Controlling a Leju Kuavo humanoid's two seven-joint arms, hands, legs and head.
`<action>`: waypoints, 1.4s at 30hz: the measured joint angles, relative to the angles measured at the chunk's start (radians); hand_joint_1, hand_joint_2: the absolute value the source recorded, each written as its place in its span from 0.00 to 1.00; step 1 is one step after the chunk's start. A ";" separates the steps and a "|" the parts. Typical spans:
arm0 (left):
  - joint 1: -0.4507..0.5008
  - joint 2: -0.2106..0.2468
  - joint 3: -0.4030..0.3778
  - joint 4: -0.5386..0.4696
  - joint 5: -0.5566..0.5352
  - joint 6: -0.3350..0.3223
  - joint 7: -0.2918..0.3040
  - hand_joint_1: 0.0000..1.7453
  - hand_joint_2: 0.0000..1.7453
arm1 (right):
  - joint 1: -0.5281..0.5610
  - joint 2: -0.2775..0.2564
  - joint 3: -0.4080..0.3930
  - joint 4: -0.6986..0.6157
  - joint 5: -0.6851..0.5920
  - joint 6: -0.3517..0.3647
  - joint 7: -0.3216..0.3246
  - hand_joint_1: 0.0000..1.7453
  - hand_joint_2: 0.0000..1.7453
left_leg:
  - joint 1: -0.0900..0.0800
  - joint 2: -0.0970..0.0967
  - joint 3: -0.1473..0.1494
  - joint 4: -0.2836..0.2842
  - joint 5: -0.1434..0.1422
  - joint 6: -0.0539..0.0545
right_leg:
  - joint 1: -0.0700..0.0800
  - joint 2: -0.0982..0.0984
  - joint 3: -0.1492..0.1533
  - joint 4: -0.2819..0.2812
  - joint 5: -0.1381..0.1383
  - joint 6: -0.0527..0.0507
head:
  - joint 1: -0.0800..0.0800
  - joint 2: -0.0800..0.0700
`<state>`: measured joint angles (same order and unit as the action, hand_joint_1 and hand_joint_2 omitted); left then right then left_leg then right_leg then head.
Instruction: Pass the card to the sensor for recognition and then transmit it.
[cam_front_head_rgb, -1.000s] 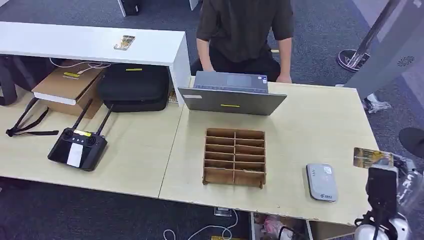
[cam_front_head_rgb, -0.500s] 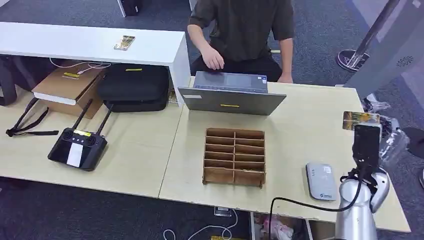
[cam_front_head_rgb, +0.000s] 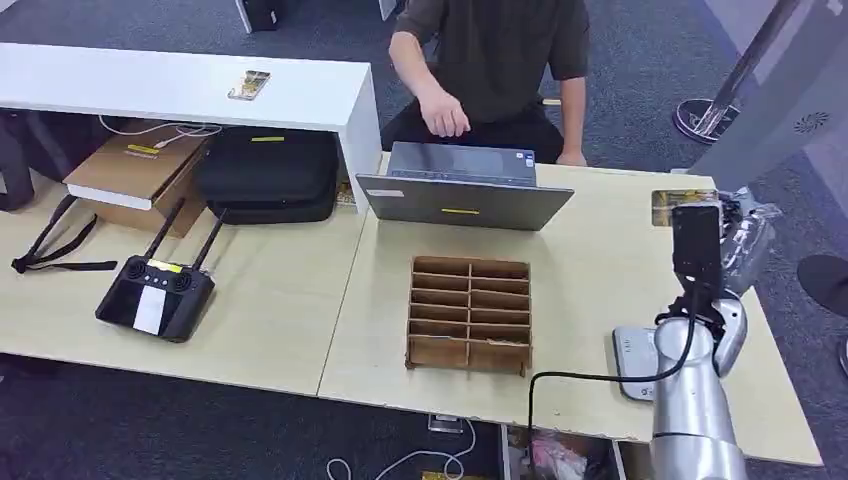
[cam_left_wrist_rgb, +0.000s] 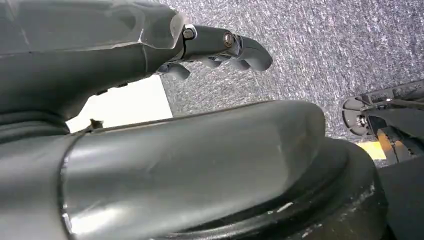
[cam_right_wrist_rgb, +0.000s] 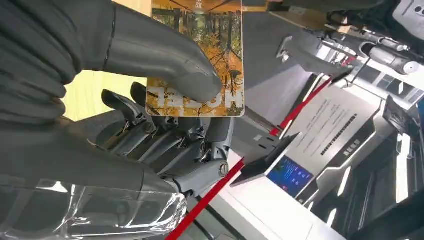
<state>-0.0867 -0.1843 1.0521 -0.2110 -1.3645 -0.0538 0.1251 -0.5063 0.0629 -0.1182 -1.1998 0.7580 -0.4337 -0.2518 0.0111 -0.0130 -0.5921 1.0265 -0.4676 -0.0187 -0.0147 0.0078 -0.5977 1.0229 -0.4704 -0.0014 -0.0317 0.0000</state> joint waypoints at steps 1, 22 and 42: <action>0.000 0.000 0.000 0.000 0.000 0.000 0.000 0.00 0.00 | 0.000 0.000 0.001 0.002 0.000 0.000 0.000 1.00 1.00 | 0.000 0.000 0.000 0.000 0.000 0.000 | 0.000 0.000 0.000 0.000 0.000 0.000 | 0.000 0.000; -0.011 0.000 -0.008 0.000 -0.021 -0.021 0.003 0.00 0.00 | -0.267 0.090 0.165 0.082 0.154 0.026 0.058 1.00 1.00 | 0.001 0.002 0.001 0.000 0.001 -0.002 | 0.000 0.003 -0.001 0.001 0.001 -0.001 | 0.000 0.000; -0.028 -0.005 -0.028 0.000 -0.007 -0.016 -0.006 0.00 0.00 | -0.417 0.161 0.331 0.425 0.275 -0.109 0.114 1.00 1.00 | 0.001 0.000 0.000 0.000 0.001 -0.002 | 0.001 0.001 -0.001 0.001 0.001 -0.001 | 0.000 0.000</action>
<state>-0.1143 -0.1896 1.0243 -0.2110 -1.3718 -0.0694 0.1194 -0.9236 0.2235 0.2129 -0.7744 1.0326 -0.5425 -0.1377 0.0117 -0.0128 -0.5918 1.0266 -0.4661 -0.0207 -0.0138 0.0087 -0.5983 1.0235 -0.4698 -0.0021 -0.0320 0.0000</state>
